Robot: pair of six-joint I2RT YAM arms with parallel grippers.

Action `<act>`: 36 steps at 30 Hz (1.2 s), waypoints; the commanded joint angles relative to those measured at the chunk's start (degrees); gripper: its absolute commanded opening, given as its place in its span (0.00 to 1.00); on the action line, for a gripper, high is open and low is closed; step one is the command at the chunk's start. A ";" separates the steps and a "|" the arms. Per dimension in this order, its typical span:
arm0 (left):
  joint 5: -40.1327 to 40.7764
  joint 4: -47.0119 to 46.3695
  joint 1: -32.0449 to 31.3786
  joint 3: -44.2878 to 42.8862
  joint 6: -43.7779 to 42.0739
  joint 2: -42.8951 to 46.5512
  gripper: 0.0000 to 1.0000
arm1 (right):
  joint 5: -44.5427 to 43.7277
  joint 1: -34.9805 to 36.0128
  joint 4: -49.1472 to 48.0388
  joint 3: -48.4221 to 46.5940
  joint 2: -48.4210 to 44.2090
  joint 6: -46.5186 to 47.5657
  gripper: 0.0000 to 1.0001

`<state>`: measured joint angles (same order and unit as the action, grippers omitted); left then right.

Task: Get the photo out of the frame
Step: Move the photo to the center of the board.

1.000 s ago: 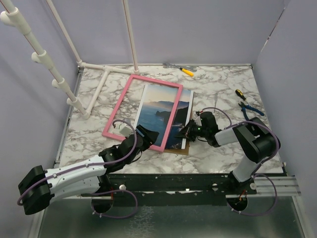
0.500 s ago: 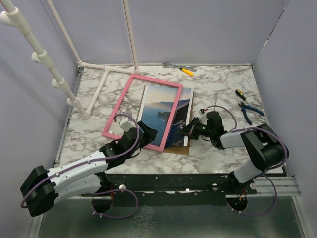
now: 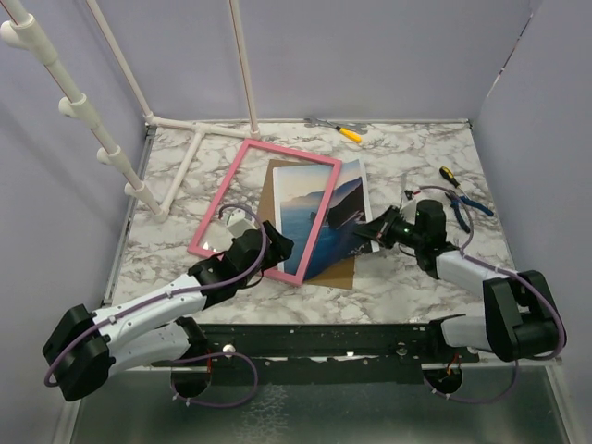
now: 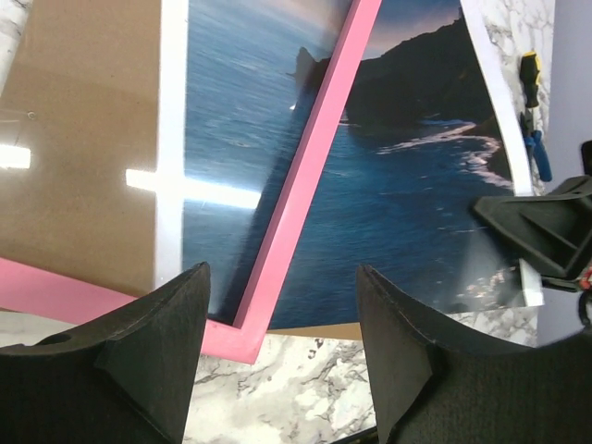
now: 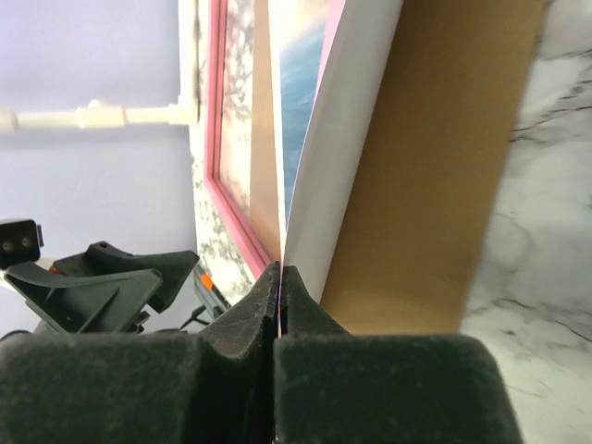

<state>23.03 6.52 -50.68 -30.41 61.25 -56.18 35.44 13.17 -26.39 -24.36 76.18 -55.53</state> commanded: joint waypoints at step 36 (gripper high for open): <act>-13.34 2.09 7.34 -12.14 -19.50 -15.92 0.72 | 12.41 -32.94 37.12 -5.46 -11.60 27.28 0.55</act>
<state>12.05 8.75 -43.59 -40.93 43.81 -71.35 45.60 -19.35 10.41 -29.71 63.46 -30.13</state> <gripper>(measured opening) 0.714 0.470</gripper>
